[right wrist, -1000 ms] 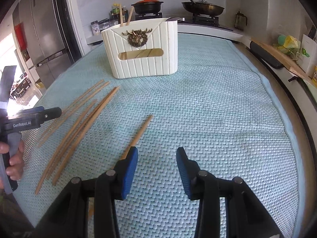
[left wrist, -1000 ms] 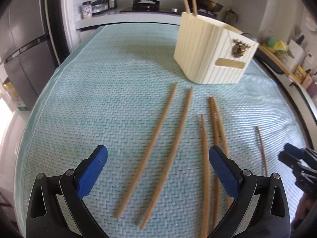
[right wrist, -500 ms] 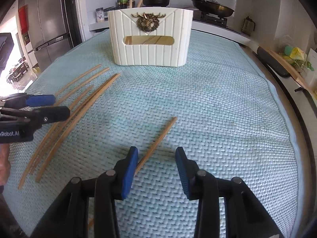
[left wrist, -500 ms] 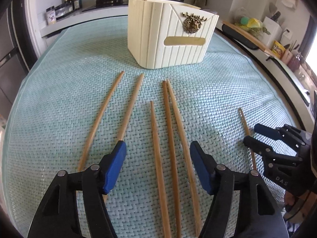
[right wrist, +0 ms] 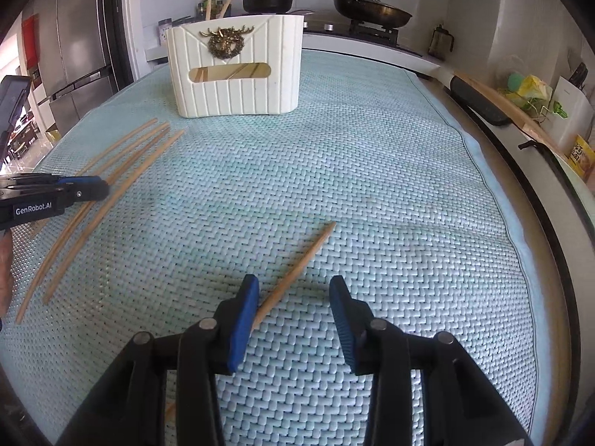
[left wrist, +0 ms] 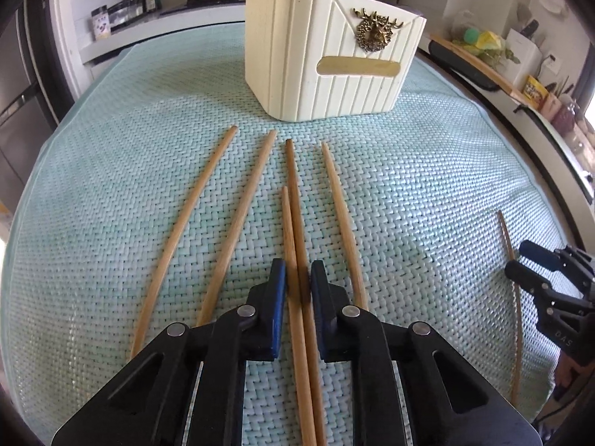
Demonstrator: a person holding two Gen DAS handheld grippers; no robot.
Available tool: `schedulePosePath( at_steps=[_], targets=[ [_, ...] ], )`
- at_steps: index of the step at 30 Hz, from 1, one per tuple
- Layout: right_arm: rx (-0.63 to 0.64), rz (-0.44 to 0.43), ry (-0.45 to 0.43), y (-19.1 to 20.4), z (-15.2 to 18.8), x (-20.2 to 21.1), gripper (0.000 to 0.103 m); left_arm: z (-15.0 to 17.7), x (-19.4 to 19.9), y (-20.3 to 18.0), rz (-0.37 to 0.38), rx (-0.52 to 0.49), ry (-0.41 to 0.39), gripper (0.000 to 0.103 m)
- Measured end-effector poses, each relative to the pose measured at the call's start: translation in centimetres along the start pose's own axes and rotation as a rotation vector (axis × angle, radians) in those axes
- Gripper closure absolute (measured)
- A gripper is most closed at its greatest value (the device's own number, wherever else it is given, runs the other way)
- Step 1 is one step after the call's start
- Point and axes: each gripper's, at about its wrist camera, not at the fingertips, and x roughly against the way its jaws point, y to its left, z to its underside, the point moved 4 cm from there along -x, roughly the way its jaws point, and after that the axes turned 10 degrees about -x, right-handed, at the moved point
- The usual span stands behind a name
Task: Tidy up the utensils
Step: 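Close the left gripper on a chopstick while the right gripper closes on the lone chopstick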
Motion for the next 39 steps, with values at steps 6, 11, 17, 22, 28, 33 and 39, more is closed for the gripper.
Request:
schedulePosePath(
  at_steps=[6,11,17,22,28,33,39],
  targets=[
    [-0.014,-0.008,0.008,-0.4,0.1,0.1,0.064,1.2,1.4,0.8,0.064,0.078,-0.017,0.058],
    [-0.018,-0.019,0.007,-0.5,0.3,0.3,0.064,2.1,1.6,1.5,0.002,0.104,-0.01,0.067],
    [-0.033,-0.01,0.008,-0.9,0.4,0.4,0.064,1.5,0.9,0.4,-0.112,0.006,0.01,0.072],
    [-0.03,-0.004,0.011,-1.3,0.6,0.5,0.064,0.8,0.3,0.5,-0.099,0.014,0.003,0.076],
    [-0.119,-0.068,0.043,-3.0,-0.1,0.4,0.062,-1.1,-0.9,0.4,-0.057,0.013,0.004,0.077],
    [-0.232,-0.168,0.101,-3.9,-0.5,0.5,0.062,-1.9,-1.3,0.5,-0.035,-0.001,0.021,0.077],
    [-0.147,-0.014,0.079,-1.9,-2.0,-1.4,0.078,-2.7,-1.6,0.8,-0.025,0.015,0.029,0.087]
  ],
)
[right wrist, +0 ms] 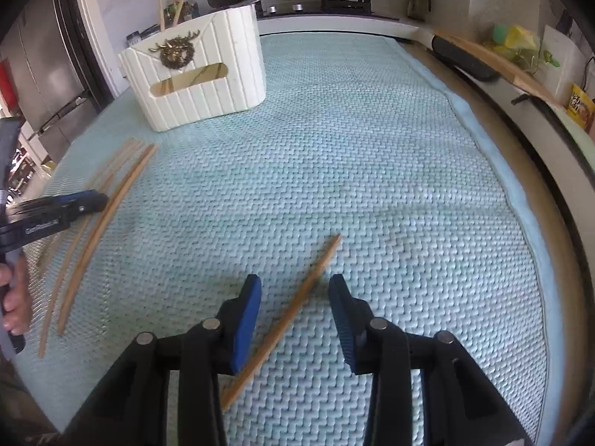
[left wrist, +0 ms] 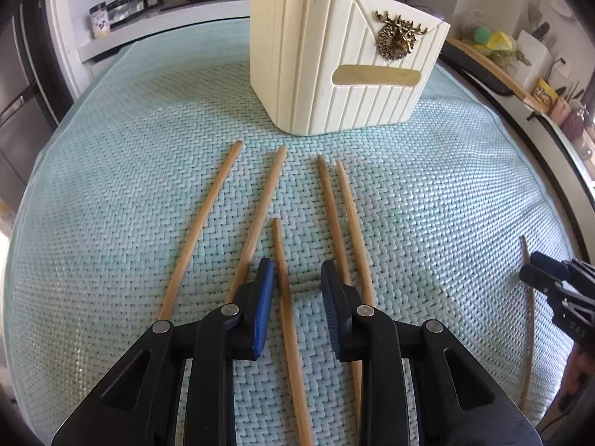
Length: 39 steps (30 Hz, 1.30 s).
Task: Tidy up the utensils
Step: 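Close the left gripper on a chopstick while the right gripper closes on the lone chopstick, then lift the chopsticks with both tools and carry them above the cream holder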
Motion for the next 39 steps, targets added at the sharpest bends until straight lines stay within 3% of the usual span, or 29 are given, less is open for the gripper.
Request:
schedulePosePath(
  at_steps=[1,5,14,20,31,39],
  targets=[
    [-0.005,0.024,-0.01,-0.1,-0.5,-0.4,0.092,0.0,-0.1,0.2,0.015,0.016,0.004,0.099],
    [-0.034,-0.04,0.001,-0.4,-2.4,-1.4,0.097,0.2,0.3,1.2,0.096,0.103,-0.017,0.099],
    [-0.1,-0.233,-0.03,-0.7,-4.8,1.7,0.097,-0.1,5.3,2.3,0.138,0.133,-0.14,0.099],
    [-0.121,-0.309,-0.086,-0.7,-5.5,5.2,0.097,-1.0,9.6,1.1,0.142,0.101,-0.226,0.099],
    [-0.062,-0.396,-0.225,0.2,-4.7,13.2,0.097,-1.0,16.8,-0.5,0.149,0.053,-0.372,0.099],
    [0.008,-0.399,-0.328,1.5,-3.2,17.9,0.097,-0.4,20.2,-0.5,0.138,0.042,-0.445,0.1]
  ],
)
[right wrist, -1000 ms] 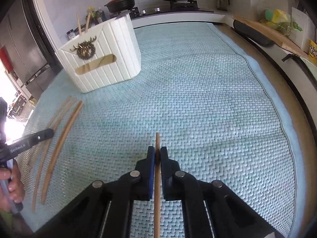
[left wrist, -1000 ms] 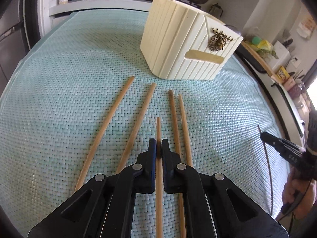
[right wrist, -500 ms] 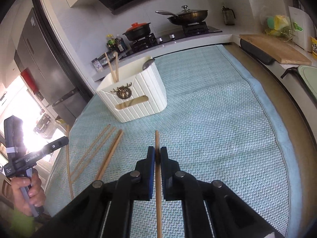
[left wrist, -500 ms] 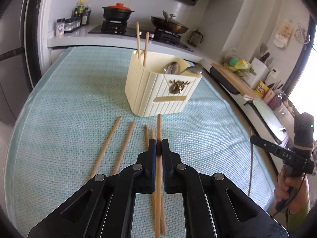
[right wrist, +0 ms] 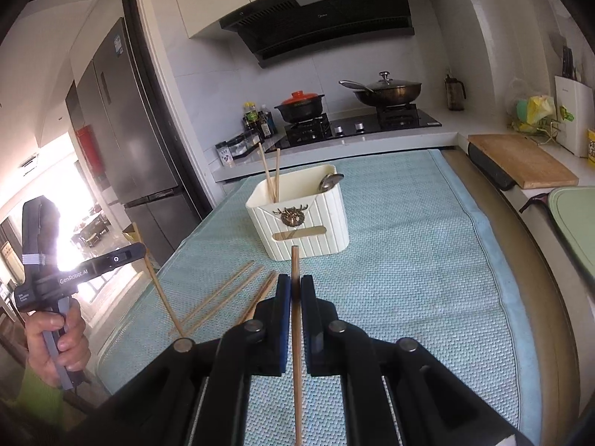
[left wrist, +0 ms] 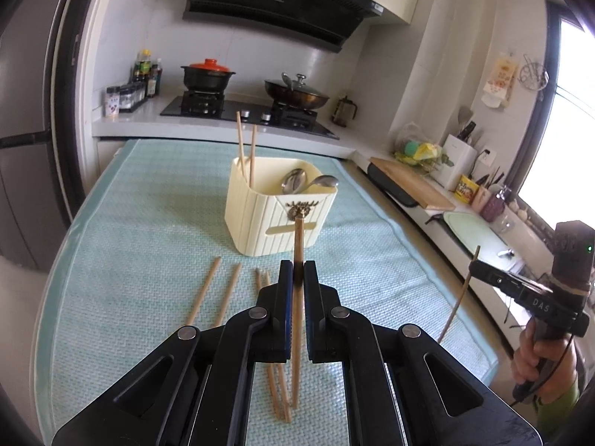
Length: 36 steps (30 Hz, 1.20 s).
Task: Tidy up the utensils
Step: 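Lift the chopsticks with both tools and carry them above the cream holder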
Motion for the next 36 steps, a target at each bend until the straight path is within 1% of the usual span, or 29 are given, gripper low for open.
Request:
schedulePosePath(
  at_steps=[5,11,19,28,36],
  targets=[
    [0.049,0.004,-0.041,1.6,-0.2,1.4,0.097,-0.2,0.9,-0.1,0.007,0.001,-0.021,0.1],
    [0.074,0.008,-0.073,2.6,-0.7,2.2,0.097,-0.5,1.9,-0.2,0.008,0.004,-0.043,0.1],
    [0.113,0.001,-0.103,3.9,-1.8,2.7,0.097,-2.1,3.1,-0.5,0.009,-0.012,-0.076,0.1],
    [0.145,-0.012,-0.146,5.1,-4.0,2.9,0.097,-5.2,4.0,-0.9,0.007,-0.029,-0.138,0.1],
    [0.176,-0.013,-0.193,6.2,-7.5,2.2,0.097,-9.0,3.8,-0.2,-0.003,-0.031,-0.187,0.1]
  ],
)
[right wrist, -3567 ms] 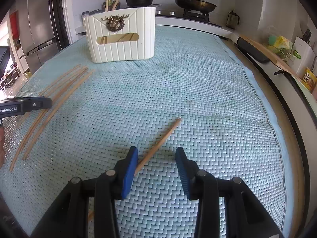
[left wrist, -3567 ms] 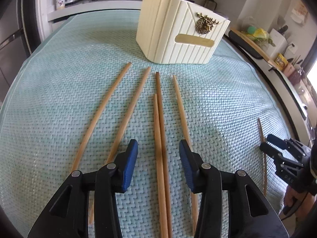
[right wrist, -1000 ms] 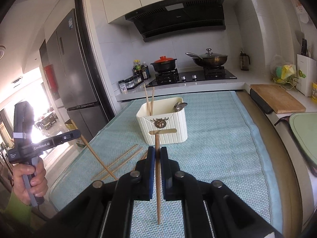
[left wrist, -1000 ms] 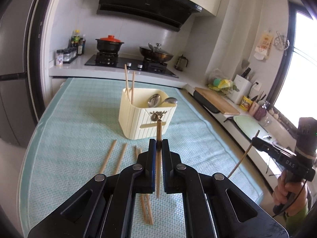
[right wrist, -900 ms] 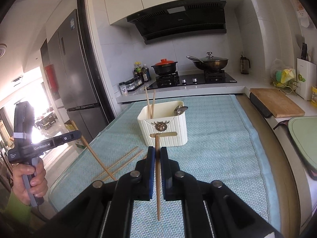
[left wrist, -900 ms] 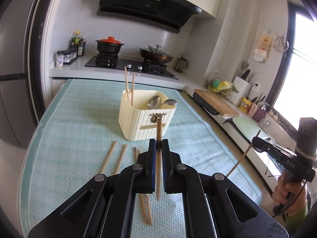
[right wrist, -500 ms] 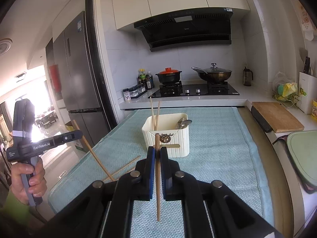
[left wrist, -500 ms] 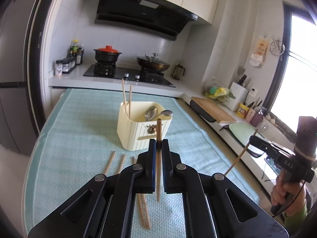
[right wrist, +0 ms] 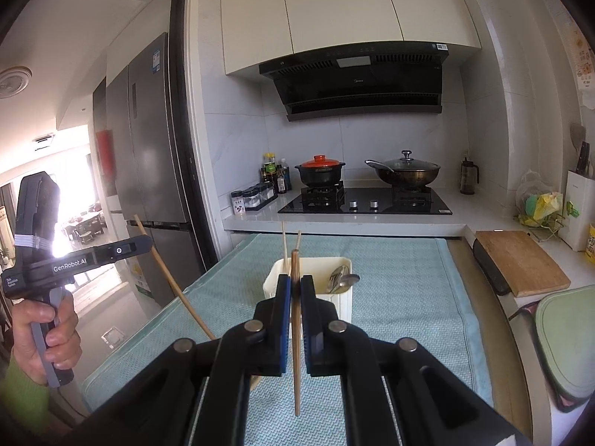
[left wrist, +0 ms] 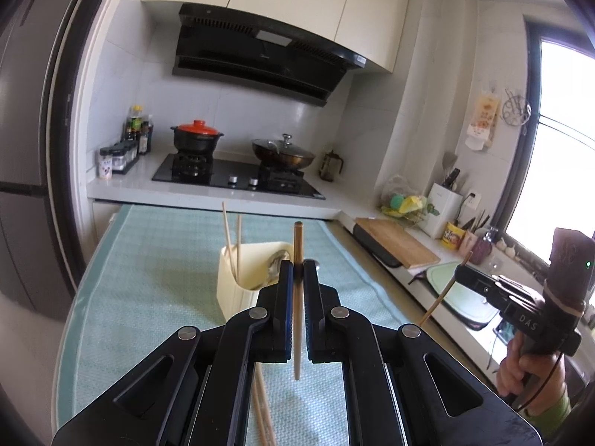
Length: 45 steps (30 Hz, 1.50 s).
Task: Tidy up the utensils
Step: 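Lift the chopsticks with both tools and carry them above the cream holder, then open both grippers over the holder, dropping both chopsticks inside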
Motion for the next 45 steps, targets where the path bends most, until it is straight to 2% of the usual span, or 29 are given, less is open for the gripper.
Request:
schedulePosePath(
  at_steps=[8,15,18,21,24,26,30,35,36,38,39,40,42,44,45],
  targets=[
    [0.031,-0.008,-0.05,0.7,-5.1,-3.1,0.097,-4.4,-2.6,1.5,-0.024,0.001,-0.024,0.1],
    [0.045,-0.011,-0.11,1.6,-10.3,-6.9,0.097,-8.6,-6.0,3.0,-0.085,-0.011,-0.061,0.1],
    [0.041,0.004,-0.153,1.7,-12.1,-8.8,0.097,-9.7,-8.1,3.6,-0.116,-0.019,-0.067,0.1],
    [0.017,0.014,-0.148,1.3,-13.1,-11.9,0.097,-9.7,-10.9,4.2,-0.131,-0.019,-0.042,0.1],
    [0.011,0.025,-0.117,0.7,-12.6,-15.6,0.097,-8.9,-14.2,4.7,-0.139,-0.019,0.002,0.1],
    [-0.002,0.027,-0.065,-0.1,-11.7,-18.3,0.097,-8.0,-16.5,4.9,-0.14,-0.021,0.044,0.1],
    [-0.046,0.021,0.103,-1.7,-8.6,-23.9,0.097,-5.5,-20.8,5.5,-0.145,-0.022,0.14,0.1],
    [-0.065,0.036,0.274,-3.1,-5.0,-28.8,0.097,-3.0,-24.8,6.5,-0.145,-0.002,0.246,0.099],
    [-0.07,0.052,0.292,-3.4,-4.7,-29.5,0.096,-2.8,-25.1,6.8,-0.152,0.009,0.259,0.095],
    [-0.082,0.071,0.292,-3.9,-4.7,-29.8,0.091,-2.6,-24.8,7.3,-0.15,0.037,0.264,0.07],
    [-0.089,0.073,0.28,-4.0,-5.0,-29.4,0.082,-2.7,-24.2,7.5,-0.158,0.045,0.255,0.05],
    [-0.095,0.074,0.264,-4.2,-5.3,-28.8,0.07,-2.9,-23.5,7.6,-0.169,0.042,0.24,0.039],
    [-0.085,0.081,0.219,-4.2,-5.8,-27.0,0.055,-3.1,-21.8,7.8,-0.187,0.021,0.23,0.034],
    [-0.045,0.099,0.188,-3.9,-5.9,-25.0,0.053,-2.7,-20.1,7.8,-0.185,0.012,0.249,0.031],
    [-0.023,0.103,0.185,-3.6,-5.6,-24.0,0.052,-2.2,-19.0,7.8,-0.181,0.005,0.261,0.024]
  ],
)
